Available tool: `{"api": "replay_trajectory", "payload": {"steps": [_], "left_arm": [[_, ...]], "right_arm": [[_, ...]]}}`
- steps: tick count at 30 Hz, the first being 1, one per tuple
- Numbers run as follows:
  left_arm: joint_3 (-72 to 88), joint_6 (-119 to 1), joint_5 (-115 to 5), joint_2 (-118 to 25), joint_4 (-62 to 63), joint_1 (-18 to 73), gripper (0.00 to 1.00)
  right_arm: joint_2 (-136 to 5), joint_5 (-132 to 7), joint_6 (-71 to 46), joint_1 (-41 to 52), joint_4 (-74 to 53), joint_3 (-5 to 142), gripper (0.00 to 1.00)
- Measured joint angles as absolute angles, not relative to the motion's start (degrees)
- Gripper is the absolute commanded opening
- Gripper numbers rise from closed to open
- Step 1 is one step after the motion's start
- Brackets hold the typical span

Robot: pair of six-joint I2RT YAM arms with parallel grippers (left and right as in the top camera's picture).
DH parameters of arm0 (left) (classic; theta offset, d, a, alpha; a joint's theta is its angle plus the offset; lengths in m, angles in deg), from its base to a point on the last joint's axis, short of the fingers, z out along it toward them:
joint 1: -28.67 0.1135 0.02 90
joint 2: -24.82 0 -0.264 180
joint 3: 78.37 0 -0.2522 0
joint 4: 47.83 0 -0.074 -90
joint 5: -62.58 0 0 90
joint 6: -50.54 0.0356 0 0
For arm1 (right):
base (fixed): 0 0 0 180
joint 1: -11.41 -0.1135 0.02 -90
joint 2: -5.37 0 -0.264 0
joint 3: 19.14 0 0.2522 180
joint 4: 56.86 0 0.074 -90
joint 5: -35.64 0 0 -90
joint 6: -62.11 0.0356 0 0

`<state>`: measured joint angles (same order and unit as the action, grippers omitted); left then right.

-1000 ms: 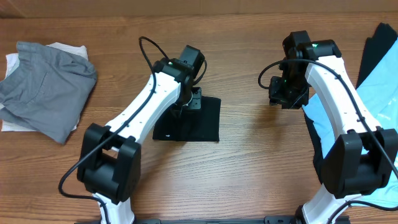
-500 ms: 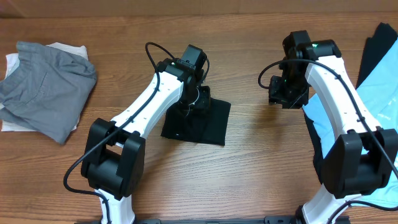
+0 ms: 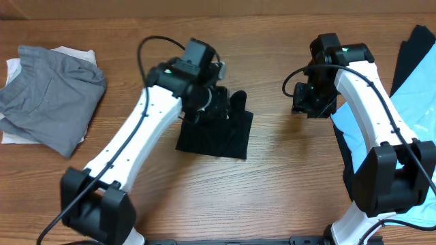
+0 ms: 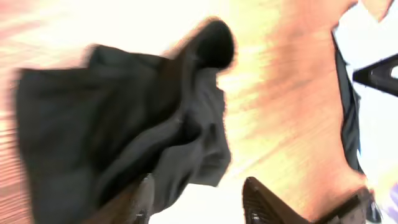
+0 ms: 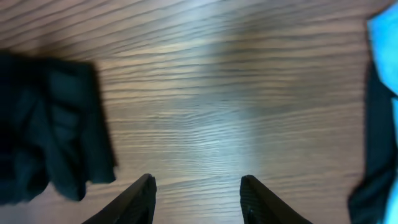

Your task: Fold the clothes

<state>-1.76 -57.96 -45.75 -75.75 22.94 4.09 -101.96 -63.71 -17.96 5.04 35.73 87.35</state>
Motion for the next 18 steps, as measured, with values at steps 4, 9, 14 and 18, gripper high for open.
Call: {"api": "replay_trajectory", "payload": {"steps": [4, 9, 14, 18], "left_arm": [[-1.76, -59.99, -41.77, -75.40, 22.94, 8.86, 0.62], [-1.87, -62.16, -37.45, -78.33, 24.45, 12.49, 0.63], [-1.87, -65.09, -36.53, -85.15, 25.04, 13.64, 0.63], [-1.87, -65.94, -36.88, -89.68, 25.06, 14.08, 0.63]], "right_arm": [[-101.96, -77.37, -27.12, 4.54, 33.96, 87.35, 0.60], [-101.96, -84.60, -31.95, 0.10, 30.53, 87.09, 0.62], [-101.96, -85.24, -29.43, -8.56, 21.85, 84.09, 0.62], [-101.96, -82.26, -23.31, -14.22, 15.19, 81.43, 0.61]]}}
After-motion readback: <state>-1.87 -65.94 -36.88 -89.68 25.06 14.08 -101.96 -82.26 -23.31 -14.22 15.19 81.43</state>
